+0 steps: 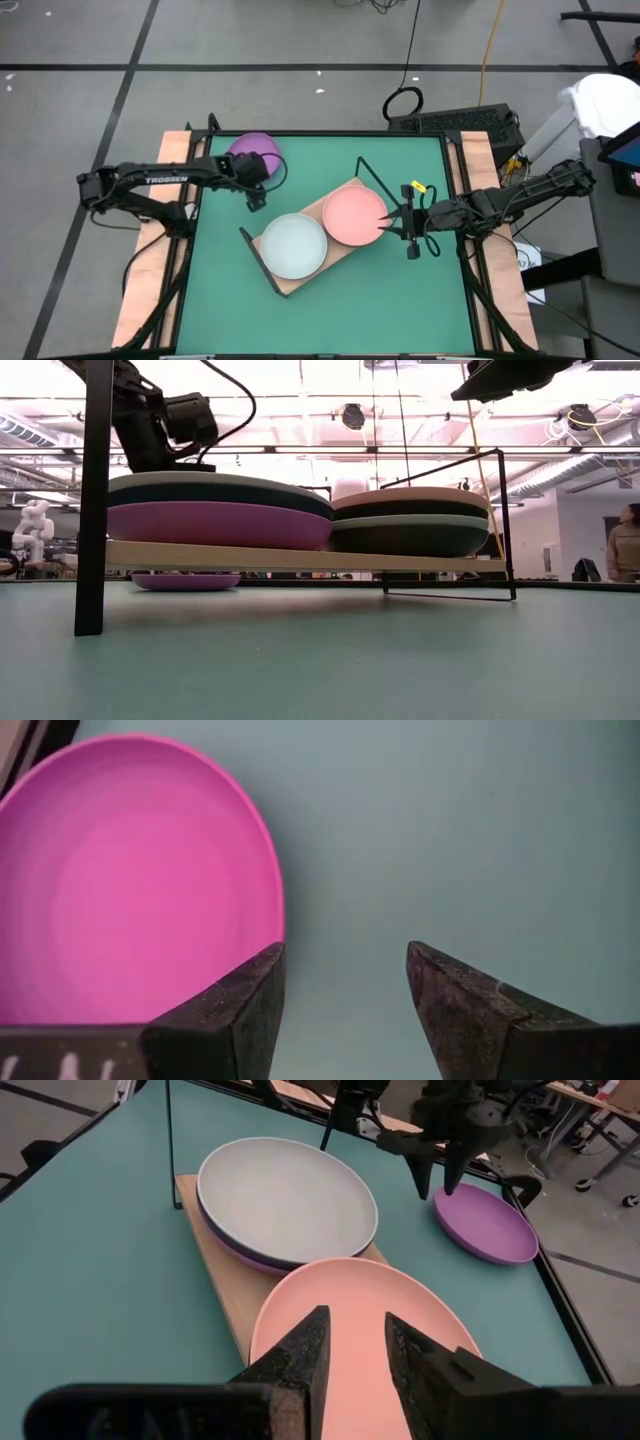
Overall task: Place and stack plates onto a shelf
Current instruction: Stack the violet plate on top of the gray plate on the shelf
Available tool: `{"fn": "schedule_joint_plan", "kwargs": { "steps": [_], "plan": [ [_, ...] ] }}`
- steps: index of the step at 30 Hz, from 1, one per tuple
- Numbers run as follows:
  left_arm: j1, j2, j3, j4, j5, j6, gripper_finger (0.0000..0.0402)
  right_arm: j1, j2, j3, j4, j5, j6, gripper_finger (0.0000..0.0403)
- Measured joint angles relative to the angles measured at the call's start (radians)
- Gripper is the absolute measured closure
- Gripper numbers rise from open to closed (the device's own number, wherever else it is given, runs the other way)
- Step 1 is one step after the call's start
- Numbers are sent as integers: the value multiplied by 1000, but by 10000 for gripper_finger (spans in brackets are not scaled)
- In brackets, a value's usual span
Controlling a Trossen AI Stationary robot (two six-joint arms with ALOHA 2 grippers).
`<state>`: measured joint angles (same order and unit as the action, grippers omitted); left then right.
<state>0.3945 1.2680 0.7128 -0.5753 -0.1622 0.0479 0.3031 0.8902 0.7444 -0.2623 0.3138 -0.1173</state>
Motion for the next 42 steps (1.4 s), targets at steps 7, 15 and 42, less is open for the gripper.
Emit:
{"fn": "schedule_joint_plan", "kwargs": {
  "steps": [7, 15, 42],
  "plan": [
    [-38, 50, 0, 1, -70, 76, 187, 0, 0, 0, 3, 0, 0, 321],
    [-6, 146, 0, 12, -127, 100, 187, 0, 0, 0, 3, -1, 0, 321],
    [136, 173, 0, 15, -23, 195, 248, 0, 0, 0, 3, -2, 4, 321]
  ]
}}
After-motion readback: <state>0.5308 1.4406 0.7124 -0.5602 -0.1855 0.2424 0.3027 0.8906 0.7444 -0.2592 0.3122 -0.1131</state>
